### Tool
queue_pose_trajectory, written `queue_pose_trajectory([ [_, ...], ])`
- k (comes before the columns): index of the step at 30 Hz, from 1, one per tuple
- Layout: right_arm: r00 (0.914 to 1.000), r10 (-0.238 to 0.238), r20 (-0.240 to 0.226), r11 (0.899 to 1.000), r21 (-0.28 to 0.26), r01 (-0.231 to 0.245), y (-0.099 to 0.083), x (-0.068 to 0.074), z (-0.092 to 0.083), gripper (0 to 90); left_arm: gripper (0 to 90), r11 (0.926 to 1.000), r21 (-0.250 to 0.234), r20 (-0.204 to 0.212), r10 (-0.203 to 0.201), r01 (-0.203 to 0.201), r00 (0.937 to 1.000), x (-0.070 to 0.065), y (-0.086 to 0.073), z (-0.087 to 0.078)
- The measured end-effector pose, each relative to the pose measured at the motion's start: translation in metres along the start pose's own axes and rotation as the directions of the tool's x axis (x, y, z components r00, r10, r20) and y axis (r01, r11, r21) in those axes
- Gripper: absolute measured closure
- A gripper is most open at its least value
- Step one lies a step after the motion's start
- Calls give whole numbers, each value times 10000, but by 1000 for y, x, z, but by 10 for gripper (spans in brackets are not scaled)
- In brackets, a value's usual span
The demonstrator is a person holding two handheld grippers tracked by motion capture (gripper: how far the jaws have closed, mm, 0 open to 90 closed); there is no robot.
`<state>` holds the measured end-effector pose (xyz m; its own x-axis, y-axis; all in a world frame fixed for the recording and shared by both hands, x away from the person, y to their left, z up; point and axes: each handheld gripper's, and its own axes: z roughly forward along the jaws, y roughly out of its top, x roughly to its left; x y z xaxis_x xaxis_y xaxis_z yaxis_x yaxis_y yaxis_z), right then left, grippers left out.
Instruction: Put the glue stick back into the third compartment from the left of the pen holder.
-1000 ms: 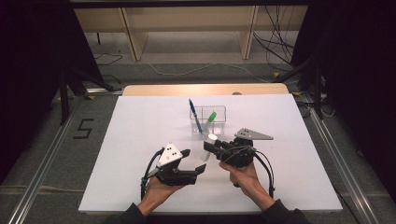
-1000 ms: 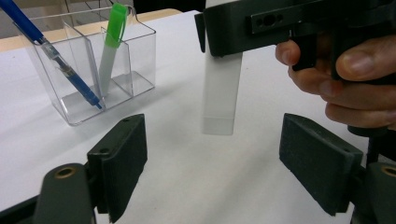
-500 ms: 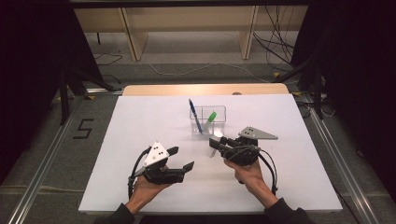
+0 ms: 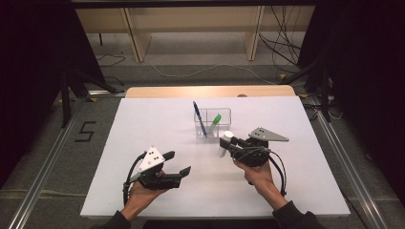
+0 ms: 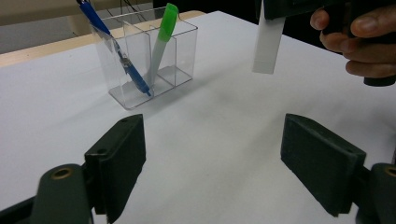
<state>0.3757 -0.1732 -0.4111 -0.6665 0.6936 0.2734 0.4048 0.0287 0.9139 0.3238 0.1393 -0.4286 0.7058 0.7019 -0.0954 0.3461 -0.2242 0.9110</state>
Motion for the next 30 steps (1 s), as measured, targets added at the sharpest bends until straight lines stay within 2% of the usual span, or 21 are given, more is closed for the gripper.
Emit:
queue_pose_trajectory([
  [3, 9999, 7, 112, 10000, -20, -7, 1, -1, -1, 677, 216, 10000, -27, -25, 23, -23, 10000, 1, -1, -2],
  [9, 9992, -151, 364, 9998, -106, 155, 3, -6, -3, 677, 214, 9996, -204, -14, -217, 217, 9998, 5, -3, -6],
  [20, 9950, -297, 949, 9992, -237, 321, 13, -21, -3, 677, 210, 9994, -218, -94, -278, 276, 9996, 8, -7, -9],
  [30, 9871, -271, 1579, 9986, -395, 338, 32, -41, 14, 677, 208, 9991, -301, -277, -296, 288, 9992, 13, -9, -15],
])
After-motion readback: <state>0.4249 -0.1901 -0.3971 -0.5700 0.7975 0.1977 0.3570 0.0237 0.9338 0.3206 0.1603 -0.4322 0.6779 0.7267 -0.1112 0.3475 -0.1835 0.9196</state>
